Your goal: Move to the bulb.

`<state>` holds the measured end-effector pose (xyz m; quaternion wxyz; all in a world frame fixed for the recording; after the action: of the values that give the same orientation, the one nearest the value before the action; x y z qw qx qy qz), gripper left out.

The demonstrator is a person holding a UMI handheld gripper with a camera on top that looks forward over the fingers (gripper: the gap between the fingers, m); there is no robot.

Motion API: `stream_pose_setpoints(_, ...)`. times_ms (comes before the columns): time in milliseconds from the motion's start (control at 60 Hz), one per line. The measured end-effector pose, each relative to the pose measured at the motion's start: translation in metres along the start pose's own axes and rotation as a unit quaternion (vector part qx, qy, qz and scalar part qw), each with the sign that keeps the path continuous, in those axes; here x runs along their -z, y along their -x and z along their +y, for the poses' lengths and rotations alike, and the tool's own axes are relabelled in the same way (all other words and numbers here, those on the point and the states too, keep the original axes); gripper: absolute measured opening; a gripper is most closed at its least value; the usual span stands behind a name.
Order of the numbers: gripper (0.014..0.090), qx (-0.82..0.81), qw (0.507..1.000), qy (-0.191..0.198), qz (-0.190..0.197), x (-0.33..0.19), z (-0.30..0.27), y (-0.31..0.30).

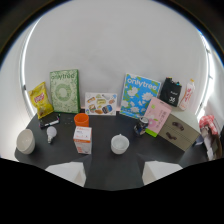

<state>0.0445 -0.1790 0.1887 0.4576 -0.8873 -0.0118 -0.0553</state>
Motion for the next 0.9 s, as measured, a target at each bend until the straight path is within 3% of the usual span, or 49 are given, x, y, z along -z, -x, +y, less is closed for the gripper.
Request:
stream_pose_setpoints(267,0.0859,0.009,1.000,0.029,0.005,0.024,0.034,0.046)
stream_pose_setpoints(450,0.0862,0.015,0.998,0.051,-0.031,0.033,0.058,0.120)
stream_pose_setpoints(650,0.0862,0.022,0.996,0.029,-0.082,0.003,0.033,0.227)
stream_pose_setpoints(900,0.0859,0.011,0.996,-0.016,-0.089,-0.083,-0.022,0.302)
